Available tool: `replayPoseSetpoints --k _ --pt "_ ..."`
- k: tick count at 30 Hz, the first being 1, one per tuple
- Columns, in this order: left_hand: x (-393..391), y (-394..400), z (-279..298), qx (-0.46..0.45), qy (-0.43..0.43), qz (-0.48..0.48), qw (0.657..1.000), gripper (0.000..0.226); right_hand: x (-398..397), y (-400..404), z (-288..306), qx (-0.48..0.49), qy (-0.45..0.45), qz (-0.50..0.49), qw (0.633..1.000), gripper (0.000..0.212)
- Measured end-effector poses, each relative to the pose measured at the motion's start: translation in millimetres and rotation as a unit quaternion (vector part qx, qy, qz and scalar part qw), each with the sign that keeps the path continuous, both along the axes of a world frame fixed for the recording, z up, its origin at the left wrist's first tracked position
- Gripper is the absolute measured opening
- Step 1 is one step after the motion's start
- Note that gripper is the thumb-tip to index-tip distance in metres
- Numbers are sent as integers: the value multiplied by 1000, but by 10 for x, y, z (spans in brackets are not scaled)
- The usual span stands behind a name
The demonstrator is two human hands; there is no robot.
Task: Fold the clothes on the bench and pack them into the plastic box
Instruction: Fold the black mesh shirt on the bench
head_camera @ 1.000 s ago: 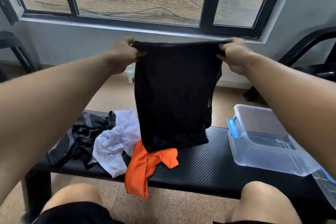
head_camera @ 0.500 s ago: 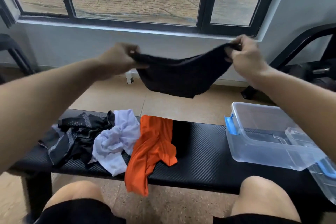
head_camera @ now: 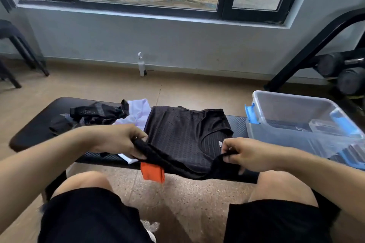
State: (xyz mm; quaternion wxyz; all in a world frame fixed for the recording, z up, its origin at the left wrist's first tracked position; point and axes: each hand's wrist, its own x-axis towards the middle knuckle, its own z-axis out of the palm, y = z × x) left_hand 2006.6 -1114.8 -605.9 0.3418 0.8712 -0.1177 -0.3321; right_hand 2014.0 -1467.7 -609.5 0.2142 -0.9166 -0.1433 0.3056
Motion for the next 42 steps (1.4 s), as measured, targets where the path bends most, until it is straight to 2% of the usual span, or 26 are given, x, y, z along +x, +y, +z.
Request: replayPoseSetpoints --k 2,4,6,7,9,12,14,16,19,24,27,29,31,33,34,36,39,42 --pt "-63 -6 -34 -34 84 8 996 36 -19 10 51 -7 38 22 999 4" --pt "-98 -7 -44 -49 149 7 988 19 -16 12 70 -12 90 39 995 3" --pt "-100 -32 -43 -57 185 9 981 4 21 7 47 7 119 25 993 4" --pt "-78 -49 -49 -62 179 18 982 5 62 18 23 23 111 5 994 5" --pt "40 -78 -91 -77 120 76 987 15 213 59 -59 38 34 -46 998 6" --pt "329 -74 -190 -91 -2 177 980 14 525 113 -264 69 -98 -144 982 9" --pt "565 -57 -287 -95 -70 237 964 8 705 147 -419 123 -131 -223 958 5" --pt "777 -85 -384 -125 -113 313 935 19 852 194 -545 144 -158 -279 936 10" --pt "1058 -208 -504 -140 -175 368 902 18 1065 277 -673 165 -188 -335 909 16" --pt "1518 -237 -753 -111 -190 380 898 13 1448 323 -795 154 -199 -388 887 17" --pt "1641 -242 -941 -30 -193 353 915 18 1614 355 -913 138 -181 -403 887 23" --pt "1665 -281 -1043 32 -207 317 925 26 1679 356 -1045 73 -165 -370 911 38" --pt "1699 -339 -1080 69 -221 287 930 31 1745 350 -1100 -10 -163 -316 935 63" --pt "1758 -359 -1113 93 -231 276 928 35 1831 363 -1041 -24 -128 -270 954 87" --pt "1776 -368 -1132 105 -233 271 928 36 1868 375 -1006 -20 -104 -254 961 92" --pt "1794 -384 -1159 131 -237 259 927 37 1882 392 -979 -33 -81 -234 968 89" --pt "1831 -411 -1182 161 -239 241 927 43 1873 380 -1041 -9 -85 -269 959 76" --pt "1843 -453 -1156 189 -237 217 928 61 1888 347 -1098 44 -98 -305 946 46"
